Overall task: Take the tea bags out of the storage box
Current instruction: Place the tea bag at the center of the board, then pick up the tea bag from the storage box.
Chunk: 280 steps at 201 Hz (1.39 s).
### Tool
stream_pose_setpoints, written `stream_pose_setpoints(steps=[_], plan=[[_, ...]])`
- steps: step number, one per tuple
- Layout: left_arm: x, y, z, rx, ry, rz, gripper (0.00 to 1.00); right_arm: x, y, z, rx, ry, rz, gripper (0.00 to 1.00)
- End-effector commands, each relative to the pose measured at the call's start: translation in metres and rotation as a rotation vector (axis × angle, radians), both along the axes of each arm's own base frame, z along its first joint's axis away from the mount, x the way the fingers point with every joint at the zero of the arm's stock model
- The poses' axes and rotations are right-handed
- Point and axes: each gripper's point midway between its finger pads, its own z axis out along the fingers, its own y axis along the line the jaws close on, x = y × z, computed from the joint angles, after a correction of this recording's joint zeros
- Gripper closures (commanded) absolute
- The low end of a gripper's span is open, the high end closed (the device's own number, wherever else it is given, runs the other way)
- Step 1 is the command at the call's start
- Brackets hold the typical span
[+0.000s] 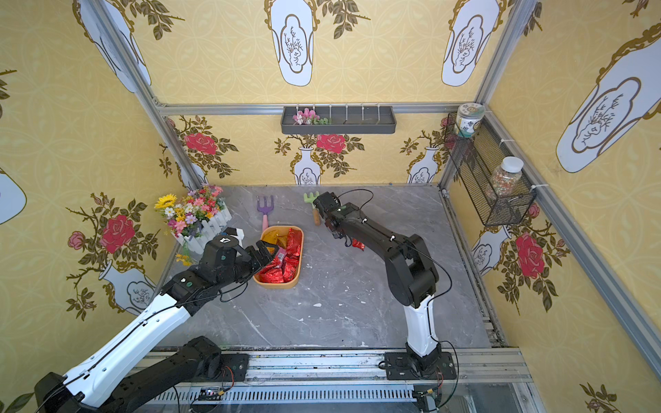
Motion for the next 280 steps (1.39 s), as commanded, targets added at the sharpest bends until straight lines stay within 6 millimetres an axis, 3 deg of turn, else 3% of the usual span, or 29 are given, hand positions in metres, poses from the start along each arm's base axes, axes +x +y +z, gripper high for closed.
stream_pose_setpoints(steps=[1, 103, 149, 182, 187, 199, 247, 280], plan=[[0.009, -0.001, 0.005, 0.053, -0.025, -0.024, 0.05, -0.013, 0.015, 0.014, 0.187, -0.012, 0.002, 0.38], [0.051, -0.014, 0.021, 0.123, -0.04, -0.083, 0.07, -0.107, 0.017, 0.048, 0.586, 0.054, 0.066, 0.43], [0.062, -0.018, 0.021, 0.137, -0.036, -0.111, 0.11, -0.141, 0.031, 0.052, 0.757, 0.119, 0.13, 0.41], [0.074, -0.024, 0.011, 0.171, -0.008, -0.15, 0.14, -0.16, 0.044, 0.049, 0.878, 0.182, 0.159, 0.46], [0.082, -0.014, 0.008, 0.181, 0.002, -0.125, 0.14, -0.162, 0.045, 0.048, 0.894, 0.188, 0.158, 0.46], [0.091, -0.013, 0.002, 0.21, 0.014, -0.129, 0.14, -0.166, 0.046, 0.046, 0.919, 0.197, 0.154, 0.46], [0.127, -0.018, -0.043, 0.323, 0.119, -0.165, 0.18, -0.176, 0.042, 0.04, 0.947, 0.208, 0.135, 0.47], [0.148, -0.029, -0.063, 0.345, 0.154, -0.191, 0.22, -0.183, 0.04, 0.043, 0.958, 0.212, 0.139, 0.47]])
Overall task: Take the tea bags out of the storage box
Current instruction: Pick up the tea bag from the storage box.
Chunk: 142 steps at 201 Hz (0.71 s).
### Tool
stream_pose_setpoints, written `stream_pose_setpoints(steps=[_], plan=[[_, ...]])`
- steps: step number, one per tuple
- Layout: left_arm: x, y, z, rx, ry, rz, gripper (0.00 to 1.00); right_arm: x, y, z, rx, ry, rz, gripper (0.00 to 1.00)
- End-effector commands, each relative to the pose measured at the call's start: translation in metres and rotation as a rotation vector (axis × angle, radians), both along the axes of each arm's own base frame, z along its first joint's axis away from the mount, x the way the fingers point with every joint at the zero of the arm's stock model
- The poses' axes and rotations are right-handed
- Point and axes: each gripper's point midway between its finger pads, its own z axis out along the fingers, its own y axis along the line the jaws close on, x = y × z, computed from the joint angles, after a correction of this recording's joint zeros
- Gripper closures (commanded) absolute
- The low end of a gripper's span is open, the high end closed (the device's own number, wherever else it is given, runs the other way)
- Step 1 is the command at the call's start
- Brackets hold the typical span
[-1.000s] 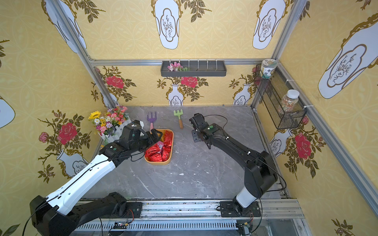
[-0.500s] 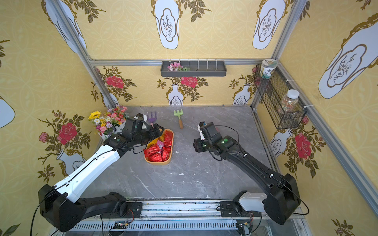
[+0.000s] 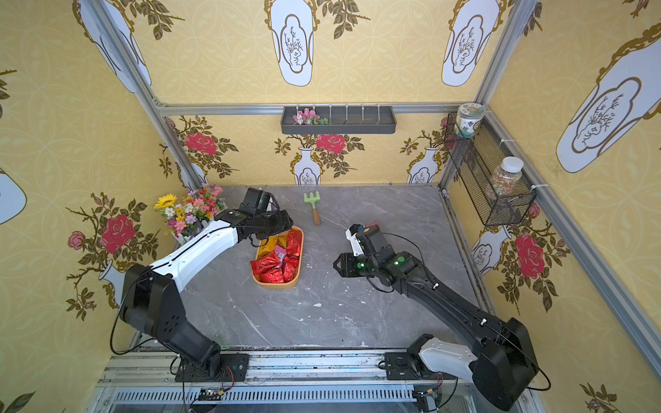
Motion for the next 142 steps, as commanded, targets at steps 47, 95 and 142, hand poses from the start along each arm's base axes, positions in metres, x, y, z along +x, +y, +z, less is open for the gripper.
stream_pose_setpoints(steps=[47, 95, 142], plan=[[0.026, -0.008, -0.05, 0.098, 0.092, -0.054, 0.34, -0.004, 0.001, 0.014, 0.042, -0.028, 0.005, 0.47], [0.033, -0.006, -0.073, 0.118, 0.133, -0.056, 0.5, -0.003, 0.0, 0.015, 0.031, -0.032, 0.004, 0.47], [0.034, -0.01, -0.074, 0.096, 0.136, -0.068, 0.55, -0.003, 0.0, 0.009, 0.026, -0.02, -0.001, 0.47]])
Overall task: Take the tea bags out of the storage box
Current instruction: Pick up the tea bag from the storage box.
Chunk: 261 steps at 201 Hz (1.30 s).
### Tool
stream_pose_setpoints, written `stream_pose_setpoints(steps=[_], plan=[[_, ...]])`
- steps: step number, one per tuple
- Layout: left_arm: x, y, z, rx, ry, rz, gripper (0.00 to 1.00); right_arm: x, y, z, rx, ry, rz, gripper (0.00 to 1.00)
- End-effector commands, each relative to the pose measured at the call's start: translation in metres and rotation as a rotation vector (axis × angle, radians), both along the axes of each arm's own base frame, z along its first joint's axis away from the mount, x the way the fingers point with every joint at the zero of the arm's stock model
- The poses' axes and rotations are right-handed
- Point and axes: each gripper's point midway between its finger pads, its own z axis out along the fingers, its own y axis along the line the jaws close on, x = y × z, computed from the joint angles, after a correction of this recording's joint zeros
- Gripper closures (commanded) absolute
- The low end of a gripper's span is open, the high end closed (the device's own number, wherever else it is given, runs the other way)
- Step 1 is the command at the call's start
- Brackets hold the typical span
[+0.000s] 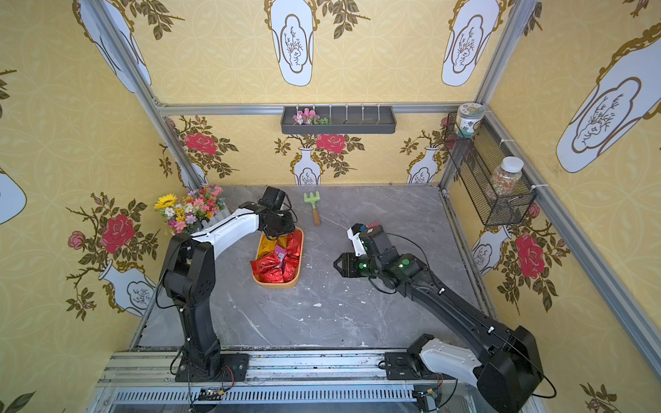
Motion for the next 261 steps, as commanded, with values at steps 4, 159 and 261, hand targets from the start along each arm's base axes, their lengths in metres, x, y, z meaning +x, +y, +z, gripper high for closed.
stream_pose_setpoints(steps=[4, 159, 261], plan=[[-0.001, -0.004, -0.002, -0.018, 0.01, -0.022, 0.56, 0.001, 0.001, -0.002, -0.002, -0.002, -0.002, 0.47], [-0.009, -0.003, 0.019, -0.029, -0.001, -0.031, 1.0, 0.004, 0.004, 0.002, 0.006, -0.005, 0.0, 0.47], [-0.019, -0.033, 0.122, -0.257, -0.113, -0.072, 1.0, 0.018, -0.034, 0.021, -0.037, -0.064, -0.11, 0.47]])
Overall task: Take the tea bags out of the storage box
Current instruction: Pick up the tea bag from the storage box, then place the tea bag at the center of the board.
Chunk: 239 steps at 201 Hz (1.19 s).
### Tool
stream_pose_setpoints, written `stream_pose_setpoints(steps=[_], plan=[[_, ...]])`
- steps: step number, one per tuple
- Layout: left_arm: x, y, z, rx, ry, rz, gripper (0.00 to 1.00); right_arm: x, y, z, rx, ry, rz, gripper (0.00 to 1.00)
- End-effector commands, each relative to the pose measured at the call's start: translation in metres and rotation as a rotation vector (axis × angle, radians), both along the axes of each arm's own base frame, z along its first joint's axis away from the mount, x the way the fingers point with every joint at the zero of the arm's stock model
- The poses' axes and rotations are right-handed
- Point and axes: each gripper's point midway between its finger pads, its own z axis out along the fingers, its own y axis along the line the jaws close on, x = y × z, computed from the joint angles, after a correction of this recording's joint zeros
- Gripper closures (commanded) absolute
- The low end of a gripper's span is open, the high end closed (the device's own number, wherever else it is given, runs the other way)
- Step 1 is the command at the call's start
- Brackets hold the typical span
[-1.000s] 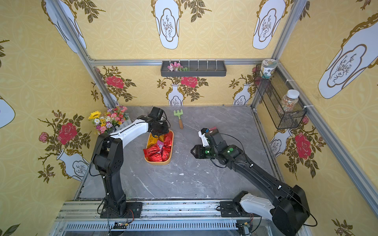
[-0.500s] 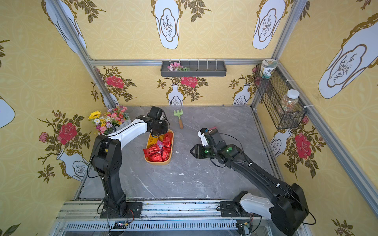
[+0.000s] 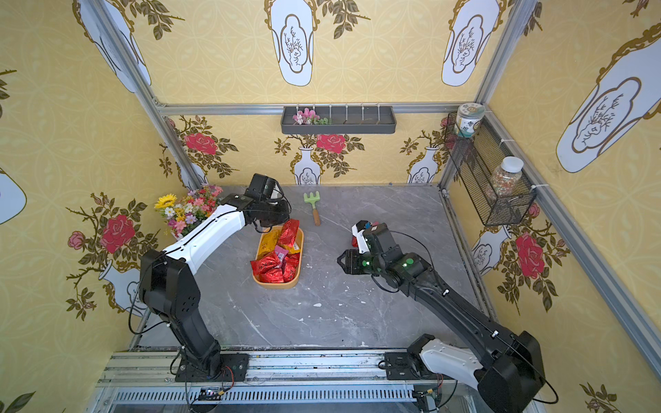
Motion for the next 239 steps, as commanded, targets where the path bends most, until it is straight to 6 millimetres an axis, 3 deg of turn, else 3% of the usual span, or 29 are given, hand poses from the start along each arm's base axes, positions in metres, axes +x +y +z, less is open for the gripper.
stream_pose_setpoints(steps=[1, 25, 46, 47, 64, 122, 150, 190, 239], plan=[[-0.006, -0.022, 0.02, -0.118, 0.008, -0.037, 1.0, 0.008, -0.016, 0.011, -0.023, -0.038, -0.045, 0.47], [-0.004, -0.05, 0.038, -0.2, -0.009, -0.074, 1.0, 0.01, -0.035, 0.02, -0.019, -0.048, -0.082, 0.47], [0.005, -0.066, 0.042, -0.27, -0.009, -0.08, 1.0, 0.007, -0.049, 0.026, -0.018, -0.052, -0.104, 0.47], [0.001, -0.073, 0.042, -0.274, -0.007, -0.097, 1.0, 0.007, -0.05, 0.025, -0.018, -0.051, -0.105, 0.46], [0.002, -0.095, 0.041, -0.32, 0.0, -0.119, 1.0, 0.003, -0.06, 0.027, -0.021, -0.048, -0.117, 0.46], [0.014, -0.134, 0.023, -0.419, 0.023, -0.128, 1.0, -0.011, -0.077, 0.028, -0.038, -0.046, -0.14, 0.44], [0.023, -0.15, 0.01, -0.459, 0.033, -0.106, 1.0, -0.015, -0.079, 0.027, -0.033, -0.042, -0.143, 0.44], [0.042, -0.175, -0.031, -0.492, 0.06, -0.072, 1.0, -0.019, -0.08, 0.029, -0.029, -0.04, -0.149, 0.44], [0.062, -0.184, -0.077, -0.453, 0.084, -0.03, 1.0, -0.026, -0.083, 0.03, -0.034, -0.036, -0.147, 0.44]])
